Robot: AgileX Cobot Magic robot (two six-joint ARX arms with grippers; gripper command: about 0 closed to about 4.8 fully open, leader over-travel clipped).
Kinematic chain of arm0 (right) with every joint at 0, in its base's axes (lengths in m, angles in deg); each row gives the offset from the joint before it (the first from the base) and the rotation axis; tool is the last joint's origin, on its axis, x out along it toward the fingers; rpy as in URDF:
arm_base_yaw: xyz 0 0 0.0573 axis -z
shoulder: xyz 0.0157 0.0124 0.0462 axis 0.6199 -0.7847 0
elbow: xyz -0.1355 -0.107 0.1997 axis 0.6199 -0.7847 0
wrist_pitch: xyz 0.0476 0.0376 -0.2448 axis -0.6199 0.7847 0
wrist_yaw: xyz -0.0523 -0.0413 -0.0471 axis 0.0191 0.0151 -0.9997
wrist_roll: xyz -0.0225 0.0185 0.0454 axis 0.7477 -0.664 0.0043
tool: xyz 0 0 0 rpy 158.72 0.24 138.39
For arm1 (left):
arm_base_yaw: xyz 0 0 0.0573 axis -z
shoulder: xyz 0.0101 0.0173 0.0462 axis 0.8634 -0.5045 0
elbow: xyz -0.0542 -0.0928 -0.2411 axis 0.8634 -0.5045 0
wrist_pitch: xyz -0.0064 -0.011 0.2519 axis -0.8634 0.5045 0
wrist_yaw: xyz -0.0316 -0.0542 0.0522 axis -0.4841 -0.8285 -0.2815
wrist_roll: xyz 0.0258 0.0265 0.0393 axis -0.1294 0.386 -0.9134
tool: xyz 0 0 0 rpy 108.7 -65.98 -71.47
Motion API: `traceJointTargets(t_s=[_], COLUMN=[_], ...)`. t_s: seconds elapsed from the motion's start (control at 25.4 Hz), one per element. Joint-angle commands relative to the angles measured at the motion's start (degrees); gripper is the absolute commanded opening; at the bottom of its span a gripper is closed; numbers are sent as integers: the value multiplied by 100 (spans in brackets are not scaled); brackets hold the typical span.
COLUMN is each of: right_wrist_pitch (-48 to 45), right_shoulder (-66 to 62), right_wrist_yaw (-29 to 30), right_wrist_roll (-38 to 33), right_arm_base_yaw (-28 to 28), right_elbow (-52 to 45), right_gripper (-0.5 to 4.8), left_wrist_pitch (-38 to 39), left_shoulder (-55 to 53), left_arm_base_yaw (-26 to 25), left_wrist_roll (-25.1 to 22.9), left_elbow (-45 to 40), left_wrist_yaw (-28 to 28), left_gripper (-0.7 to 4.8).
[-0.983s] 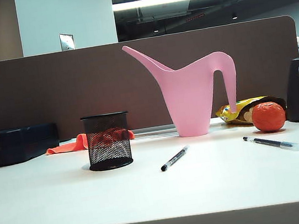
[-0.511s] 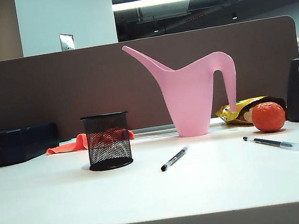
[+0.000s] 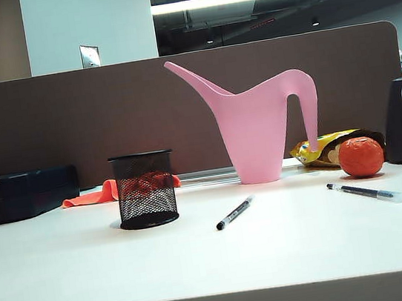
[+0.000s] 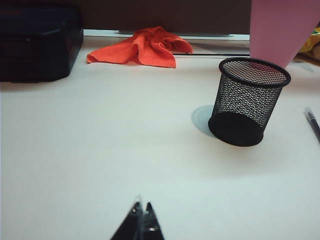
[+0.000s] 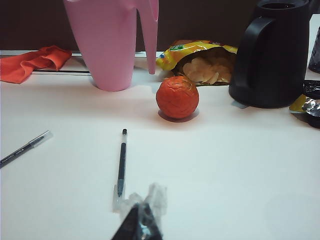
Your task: Pick up a few water-based pens and put them in the pen basket.
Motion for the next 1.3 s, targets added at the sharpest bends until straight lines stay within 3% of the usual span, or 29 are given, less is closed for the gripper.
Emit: traceJointTargets(t_s=[0.04,0.24,0.39,0.47,0.79,0.83,1.02,1.1,1.3], right_wrist_pitch=[-79,459,815,1008,1740,1709,1661,1657,1390], right_shoulder=[-4,-15,-387,-1047,-3543,-3790,-5309,-5919,-7326], right_wrist_yaw=[59,-15,-11,22,682,767,1091,1056,820], right_wrist_roll=[-11,-133,-160,-164,-160,-157,-155,-98,199], right_arm_base_yaw=[-9,-9,-9,-11,-11,-11,-33,-197,-817], right_elbow=[66,546,1283,1823,3554,3687,4400,4660,5213], right_gripper=[-9,-9,-9,-9,-8,5,223,269,284], left_wrist_pitch=[-37,-37,-35,-35,-35,-33,-31,-33,-31], left_shoulder=[-4,-4,-4,-4,-4,-4,-4,-4,-4], left_arm_base_yaw=[-2,-2,-2,-2,-2,-2,-2,-2,-2], left_wrist_roll=[-15,-13,-13,-11,-15,-13,-13,-15,-13], left_elbow=[11,13,13,15,13,13,13,13,13], left_wrist_yaw=[13,-83,-756,-1279,-2096,-2114,-2179,-2177,-2177], left_gripper=[-4,-4,-4,-4,-4,-4,-4,-4,-4])
